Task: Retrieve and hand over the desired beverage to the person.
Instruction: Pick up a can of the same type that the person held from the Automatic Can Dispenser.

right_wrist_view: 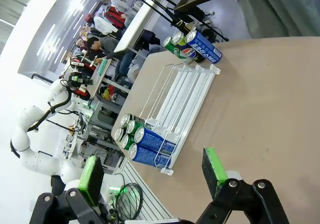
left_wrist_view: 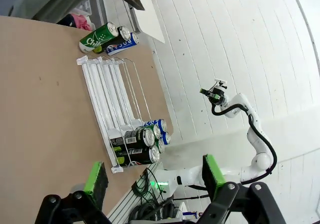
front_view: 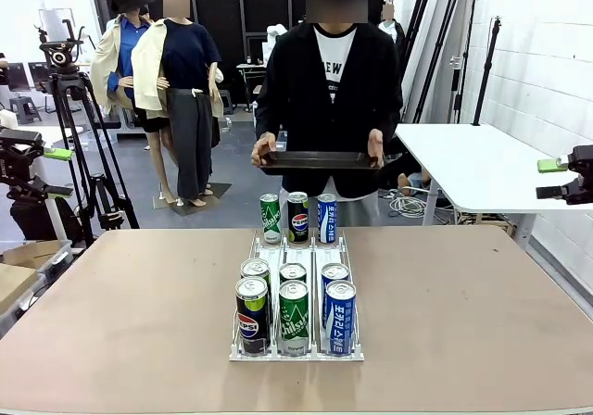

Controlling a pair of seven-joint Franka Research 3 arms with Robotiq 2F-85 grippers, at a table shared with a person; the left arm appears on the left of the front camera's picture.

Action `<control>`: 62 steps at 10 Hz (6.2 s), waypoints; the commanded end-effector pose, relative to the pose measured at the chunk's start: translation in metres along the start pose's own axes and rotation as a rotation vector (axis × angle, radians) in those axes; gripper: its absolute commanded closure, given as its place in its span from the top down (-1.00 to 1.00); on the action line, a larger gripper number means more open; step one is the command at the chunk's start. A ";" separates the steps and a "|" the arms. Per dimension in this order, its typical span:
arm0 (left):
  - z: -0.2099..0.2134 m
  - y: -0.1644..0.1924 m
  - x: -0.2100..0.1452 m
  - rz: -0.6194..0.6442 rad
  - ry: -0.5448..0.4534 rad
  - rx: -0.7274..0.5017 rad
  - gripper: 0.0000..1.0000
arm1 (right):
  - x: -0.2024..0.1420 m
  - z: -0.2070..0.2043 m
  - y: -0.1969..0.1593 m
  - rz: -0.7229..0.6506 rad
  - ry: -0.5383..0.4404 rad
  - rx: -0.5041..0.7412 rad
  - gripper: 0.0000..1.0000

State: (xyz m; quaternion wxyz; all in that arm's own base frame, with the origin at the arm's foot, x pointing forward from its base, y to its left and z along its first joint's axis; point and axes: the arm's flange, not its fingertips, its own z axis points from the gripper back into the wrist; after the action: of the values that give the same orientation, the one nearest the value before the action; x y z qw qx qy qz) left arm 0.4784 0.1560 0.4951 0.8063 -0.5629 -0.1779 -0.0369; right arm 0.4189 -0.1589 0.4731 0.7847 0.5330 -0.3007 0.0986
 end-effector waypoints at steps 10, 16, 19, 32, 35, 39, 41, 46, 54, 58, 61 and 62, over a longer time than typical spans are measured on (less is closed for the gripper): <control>0.001 -0.001 0.000 0.010 -0.002 0.000 1.00 | -0.002 -0.001 -0.001 -0.003 -0.003 0.012 1.00; 0.001 -0.001 0.000 0.010 -0.002 0.000 1.00 | -0.002 -0.001 -0.001 -0.003 -0.003 0.012 1.00; 0.001 -0.001 0.000 0.010 -0.002 0.000 1.00 | -0.002 -0.001 -0.001 -0.003 -0.003 0.012 1.00; 0.001 -0.001 0.000 0.010 -0.002 0.000 1.00 | -0.002 -0.001 -0.001 -0.003 -0.003 0.012 1.00; 0.001 -0.001 0.000 0.010 -0.002 0.000 1.00 | -0.002 -0.001 -0.001 -0.003 -0.003 0.012 1.00; 0.001 -0.001 0.000 0.010 -0.002 0.000 1.00 | -0.002 -0.001 -0.001 -0.003 -0.003 0.012 1.00; 0.001 -0.001 0.000 0.010 -0.002 0.000 1.00 | -0.002 -0.001 -0.001 -0.003 -0.003 0.012 1.00; 0.001 -0.001 0.000 0.010 -0.002 0.000 1.00 | -0.002 -0.001 -0.001 -0.003 -0.003 0.012 1.00; 0.001 -0.001 0.000 0.010 -0.002 0.000 1.00 | -0.002 -0.001 -0.001 -0.003 -0.003 0.012 1.00; 0.001 -0.001 0.000 0.010 -0.002 0.000 1.00 | -0.002 -0.001 -0.001 -0.003 -0.003 0.012 1.00; 0.001 -0.001 0.000 0.010 -0.002 0.000 1.00 | -0.002 -0.001 -0.001 -0.003 -0.003 0.012 1.00; 0.001 -0.001 0.000 0.010 -0.002 0.000 1.00 | -0.002 -0.001 -0.001 -0.003 -0.003 0.012 1.00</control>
State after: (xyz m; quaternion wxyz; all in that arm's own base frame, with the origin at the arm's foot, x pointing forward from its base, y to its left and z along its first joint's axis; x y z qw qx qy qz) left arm 0.4781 0.1567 0.4951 0.8064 -0.5627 -0.1782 -0.0364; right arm 0.4189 -0.1589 0.4731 0.7850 0.5327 -0.3006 0.0986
